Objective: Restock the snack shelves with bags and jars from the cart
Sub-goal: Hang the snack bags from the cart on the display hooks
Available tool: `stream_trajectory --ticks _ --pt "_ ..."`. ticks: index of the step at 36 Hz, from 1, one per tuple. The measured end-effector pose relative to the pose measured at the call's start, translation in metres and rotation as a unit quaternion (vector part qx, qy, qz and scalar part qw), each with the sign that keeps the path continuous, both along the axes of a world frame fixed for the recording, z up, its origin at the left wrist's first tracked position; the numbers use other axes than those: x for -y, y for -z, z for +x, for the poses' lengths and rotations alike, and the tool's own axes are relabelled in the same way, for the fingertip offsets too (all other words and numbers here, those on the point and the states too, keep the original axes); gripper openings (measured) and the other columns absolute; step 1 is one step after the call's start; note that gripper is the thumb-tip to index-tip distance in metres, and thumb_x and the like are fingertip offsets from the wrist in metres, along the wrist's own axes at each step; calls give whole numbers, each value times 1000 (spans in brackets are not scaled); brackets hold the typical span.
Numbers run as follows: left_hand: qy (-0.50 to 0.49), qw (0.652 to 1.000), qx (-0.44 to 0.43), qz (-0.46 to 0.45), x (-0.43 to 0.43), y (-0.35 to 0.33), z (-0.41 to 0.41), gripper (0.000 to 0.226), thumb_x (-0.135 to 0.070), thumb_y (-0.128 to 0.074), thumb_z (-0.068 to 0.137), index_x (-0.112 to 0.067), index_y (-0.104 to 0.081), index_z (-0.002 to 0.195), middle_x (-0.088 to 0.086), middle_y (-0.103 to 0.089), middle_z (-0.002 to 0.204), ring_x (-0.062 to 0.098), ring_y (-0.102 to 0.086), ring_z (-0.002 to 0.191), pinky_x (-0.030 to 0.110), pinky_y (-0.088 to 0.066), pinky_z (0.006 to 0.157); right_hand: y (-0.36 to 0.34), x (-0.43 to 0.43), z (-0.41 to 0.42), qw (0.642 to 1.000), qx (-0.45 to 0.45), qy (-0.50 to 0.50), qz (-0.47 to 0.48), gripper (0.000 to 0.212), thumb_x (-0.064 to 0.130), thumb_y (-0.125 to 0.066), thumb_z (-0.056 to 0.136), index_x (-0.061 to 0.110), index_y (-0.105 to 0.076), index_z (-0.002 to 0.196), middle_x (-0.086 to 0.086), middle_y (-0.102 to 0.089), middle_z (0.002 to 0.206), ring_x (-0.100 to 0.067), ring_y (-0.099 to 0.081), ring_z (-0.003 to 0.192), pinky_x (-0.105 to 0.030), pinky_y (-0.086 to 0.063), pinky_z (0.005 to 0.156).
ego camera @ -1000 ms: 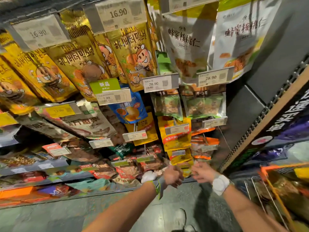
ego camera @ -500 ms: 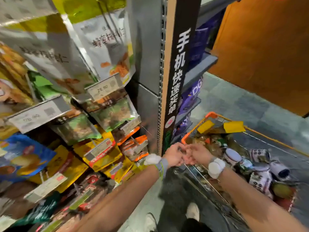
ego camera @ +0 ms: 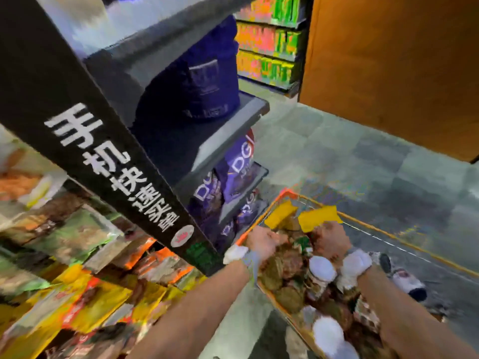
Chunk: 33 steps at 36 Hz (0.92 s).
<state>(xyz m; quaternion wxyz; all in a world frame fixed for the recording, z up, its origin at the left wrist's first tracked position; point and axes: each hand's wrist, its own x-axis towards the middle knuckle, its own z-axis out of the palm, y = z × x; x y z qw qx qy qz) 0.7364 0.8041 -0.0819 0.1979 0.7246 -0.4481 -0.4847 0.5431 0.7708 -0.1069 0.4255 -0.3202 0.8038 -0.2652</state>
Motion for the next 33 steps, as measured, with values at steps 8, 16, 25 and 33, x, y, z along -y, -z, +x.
stream_trajectory --ticks 8,16,25,33 --pt "-79 994 -35 74 50 10 -45 36 -23 -67 97 -11 -56 64 -7 -52 44 18 -53 62 15 -35 41 48 68 -59 994 77 -18 72 106 76 -62 60 -1 -52 133 -25 -61 129 -42 -62 115 -51 -51 98" --pt "-212 941 -175 199 73 38 -87 13 -19 -39 107 -14 -46 117 17 -51 136 25 -62 53 33 -53 36 52 93 -57 981 155 42 107 45 46 -82 76 10 -58 86 -16 -61 104 -38 -65 87 -49 -60 64" --pt "-268 893 -285 221 67 61 -95 71 -72 -58 86 -21 -51 134 11 -69 114 28 -71 79 41 -62 58 77 41 -74 973 215 49 73 56 18 -78 77 8 -49 124 -19 -67 113 -31 -70 92 -38 -61 58" --pt "-295 891 -281 198 34 147 -96 106 -51 -100 29 -19 -64 124 14 -75 107 38 -74 91 64 -58 76 62 -9 -106 962 253 -26 105 41 14 -73 86 12 -51 120 -14 -65 117 -34 -72 92 -47 -62 72"
